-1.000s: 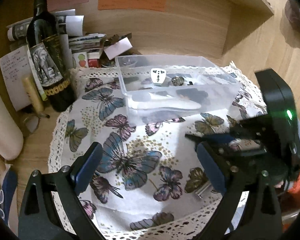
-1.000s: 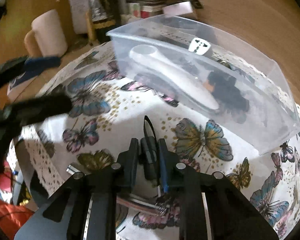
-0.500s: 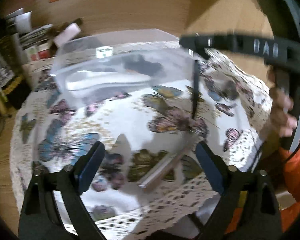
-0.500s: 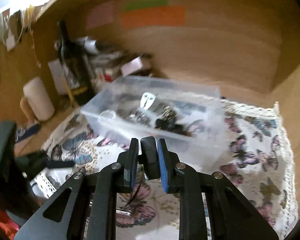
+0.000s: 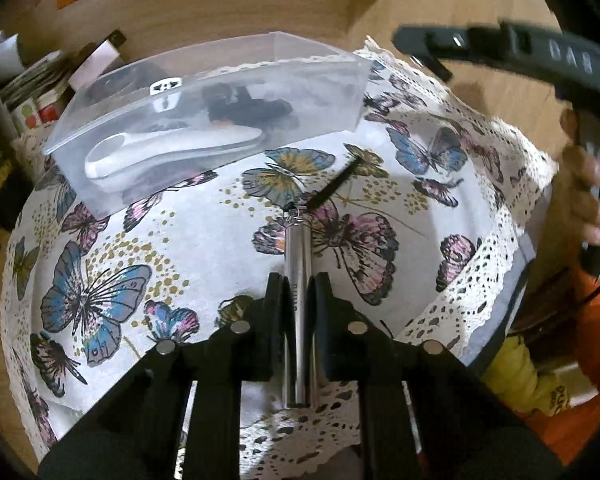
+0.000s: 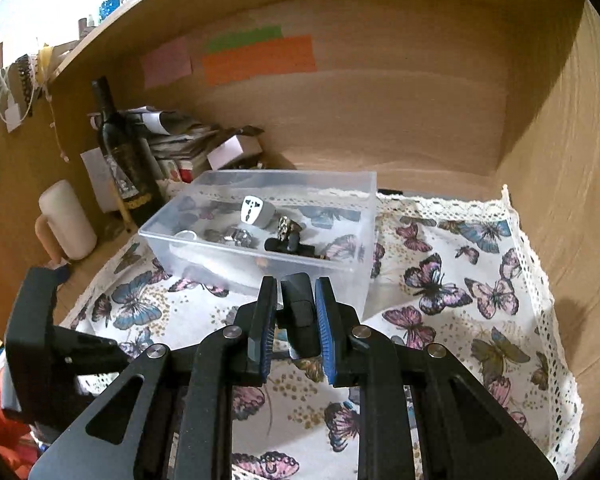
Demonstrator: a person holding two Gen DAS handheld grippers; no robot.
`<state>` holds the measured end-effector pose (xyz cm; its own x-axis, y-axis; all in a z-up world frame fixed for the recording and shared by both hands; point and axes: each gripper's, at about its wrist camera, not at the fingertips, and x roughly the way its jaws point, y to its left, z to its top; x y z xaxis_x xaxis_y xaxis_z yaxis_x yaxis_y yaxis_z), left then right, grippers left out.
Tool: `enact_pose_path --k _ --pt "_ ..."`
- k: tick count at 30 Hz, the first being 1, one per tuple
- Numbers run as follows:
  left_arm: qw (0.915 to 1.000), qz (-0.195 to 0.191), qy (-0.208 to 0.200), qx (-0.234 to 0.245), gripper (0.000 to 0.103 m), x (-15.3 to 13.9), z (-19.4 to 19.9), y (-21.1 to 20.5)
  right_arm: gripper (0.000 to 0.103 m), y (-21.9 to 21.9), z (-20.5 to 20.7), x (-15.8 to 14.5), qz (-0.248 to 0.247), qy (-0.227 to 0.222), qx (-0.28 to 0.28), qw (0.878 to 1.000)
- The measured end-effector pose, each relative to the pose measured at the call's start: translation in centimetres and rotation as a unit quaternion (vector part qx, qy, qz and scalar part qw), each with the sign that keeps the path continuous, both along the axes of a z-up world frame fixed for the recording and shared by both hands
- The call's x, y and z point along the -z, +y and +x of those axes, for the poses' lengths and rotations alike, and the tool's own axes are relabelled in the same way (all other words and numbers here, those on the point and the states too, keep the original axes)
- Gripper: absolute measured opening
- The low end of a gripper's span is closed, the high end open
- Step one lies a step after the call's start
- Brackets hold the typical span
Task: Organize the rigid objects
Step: 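Lower the rod and black tool into the clear box and open both grippers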
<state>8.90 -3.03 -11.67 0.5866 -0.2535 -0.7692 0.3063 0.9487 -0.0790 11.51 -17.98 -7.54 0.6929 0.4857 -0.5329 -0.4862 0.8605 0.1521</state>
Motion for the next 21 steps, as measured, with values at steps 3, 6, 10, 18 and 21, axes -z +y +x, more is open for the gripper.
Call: enact_pose_path --k 3,6,10,18,21 --pt "0.9997 -0.005 -0.014 -0.018 0.015 -1.1 -0.1 0.9 0.018 0.0 0.1 0.2 0.001 0.003 -0.001 1.0" --pt "0.9986 -0.017 -0.037 -0.034 0.015 -2.8 0.1 2.1 0.018 0.0 0.1 0.0 0.006 -0.003 -0.001 1.0" --pt "0.9955 -0.036 -0.07 -0.053 0.015 -5.3 0.5 3.8 0.018 0.2 0.4 -0.8 0.01 -0.012 -0.004 1.0" --pt "0.986 -0.053 -0.139 -0.075 0.015 -10.8 1.4 5.5 0.018 1.2 1.3 -2.6 0.015 -0.035 -0.009 0.999" --pt "0.982 -0.059 -0.159 -0.085 0.015 -12.4 2.2 6.1 0.018 1.6 2.2 -3.2 0.016 -0.04 -0.009 0.999"
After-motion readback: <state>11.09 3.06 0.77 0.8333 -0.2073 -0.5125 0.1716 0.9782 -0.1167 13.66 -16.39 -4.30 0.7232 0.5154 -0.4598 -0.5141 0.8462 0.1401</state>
